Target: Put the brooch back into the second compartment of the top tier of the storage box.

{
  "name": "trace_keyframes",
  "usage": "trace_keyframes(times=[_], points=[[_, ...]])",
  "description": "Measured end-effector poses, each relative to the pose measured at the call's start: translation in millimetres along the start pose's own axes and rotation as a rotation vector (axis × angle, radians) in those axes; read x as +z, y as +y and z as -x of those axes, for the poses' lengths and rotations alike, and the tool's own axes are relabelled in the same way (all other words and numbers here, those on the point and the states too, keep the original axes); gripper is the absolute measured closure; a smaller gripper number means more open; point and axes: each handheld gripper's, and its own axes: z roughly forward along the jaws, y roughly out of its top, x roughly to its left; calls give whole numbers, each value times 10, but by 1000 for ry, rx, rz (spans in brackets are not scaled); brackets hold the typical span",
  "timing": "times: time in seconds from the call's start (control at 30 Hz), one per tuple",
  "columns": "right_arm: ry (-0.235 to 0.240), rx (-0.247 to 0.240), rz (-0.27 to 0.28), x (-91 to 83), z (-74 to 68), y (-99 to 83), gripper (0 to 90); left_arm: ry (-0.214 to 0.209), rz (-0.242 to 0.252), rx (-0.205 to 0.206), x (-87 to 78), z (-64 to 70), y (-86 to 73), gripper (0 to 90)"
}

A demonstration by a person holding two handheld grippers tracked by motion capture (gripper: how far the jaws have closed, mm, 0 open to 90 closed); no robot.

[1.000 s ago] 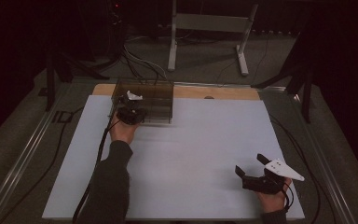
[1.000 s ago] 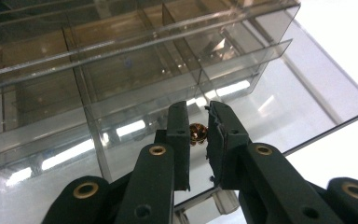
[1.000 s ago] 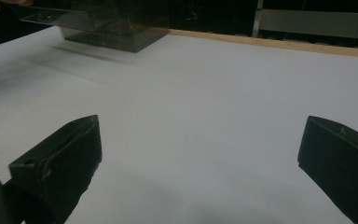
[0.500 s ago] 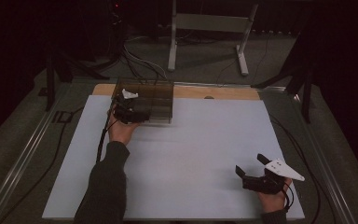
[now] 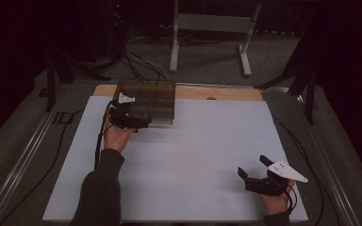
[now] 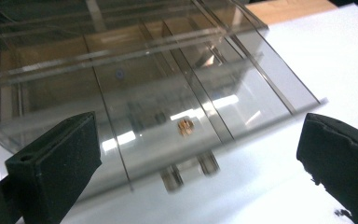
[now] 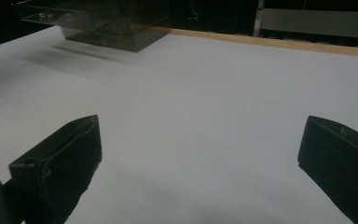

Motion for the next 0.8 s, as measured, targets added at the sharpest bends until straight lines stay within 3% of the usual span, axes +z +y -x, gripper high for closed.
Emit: trace_keyframes(times=[0.13,0.4,0.6,0.8], points=[[3,2,0,-2,4,-3,2,-5,38,21,-147,52,-205,3],[11,3,2,-1,-4,-10,2,40,154,67,-532,133,-850,3],[23,12,8,-10,-3,-18,2,51,202,68,-770,115,-1254,3],[27,9,10,-20,-17,-20,2,62,235,53,-898,106,-1490,3]])
